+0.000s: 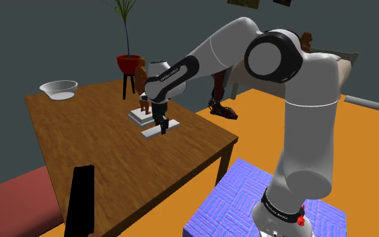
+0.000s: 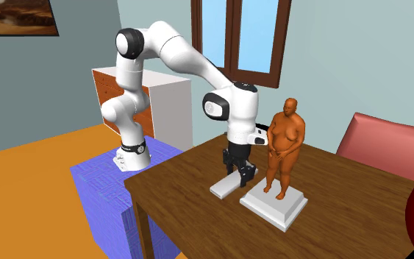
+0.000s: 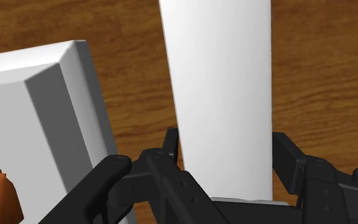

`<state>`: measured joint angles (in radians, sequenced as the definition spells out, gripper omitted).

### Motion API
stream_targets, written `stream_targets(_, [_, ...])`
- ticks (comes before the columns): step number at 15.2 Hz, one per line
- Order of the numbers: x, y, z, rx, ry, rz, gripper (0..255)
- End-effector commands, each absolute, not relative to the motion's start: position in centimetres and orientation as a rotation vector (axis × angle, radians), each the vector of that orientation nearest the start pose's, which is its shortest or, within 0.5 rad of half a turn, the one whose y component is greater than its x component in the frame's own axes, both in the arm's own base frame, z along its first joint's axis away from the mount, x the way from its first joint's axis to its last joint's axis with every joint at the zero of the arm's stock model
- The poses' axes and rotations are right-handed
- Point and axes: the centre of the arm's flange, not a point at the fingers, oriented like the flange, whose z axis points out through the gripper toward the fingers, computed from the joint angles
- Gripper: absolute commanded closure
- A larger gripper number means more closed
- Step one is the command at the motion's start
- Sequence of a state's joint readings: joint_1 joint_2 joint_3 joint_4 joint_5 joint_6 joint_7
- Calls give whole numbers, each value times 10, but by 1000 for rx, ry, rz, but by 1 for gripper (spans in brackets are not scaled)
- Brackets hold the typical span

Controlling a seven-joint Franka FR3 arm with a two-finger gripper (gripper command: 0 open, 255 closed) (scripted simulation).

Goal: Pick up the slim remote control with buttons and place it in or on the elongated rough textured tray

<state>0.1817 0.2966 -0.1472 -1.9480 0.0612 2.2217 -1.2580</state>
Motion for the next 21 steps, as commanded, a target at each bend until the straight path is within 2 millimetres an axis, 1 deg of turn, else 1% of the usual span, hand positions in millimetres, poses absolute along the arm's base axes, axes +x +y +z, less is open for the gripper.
stream_targets(1, [608, 26, 336, -2525, -1842, 20, 255])
stream_targets(21, [608, 26, 442, -2525, -1842, 20, 255])
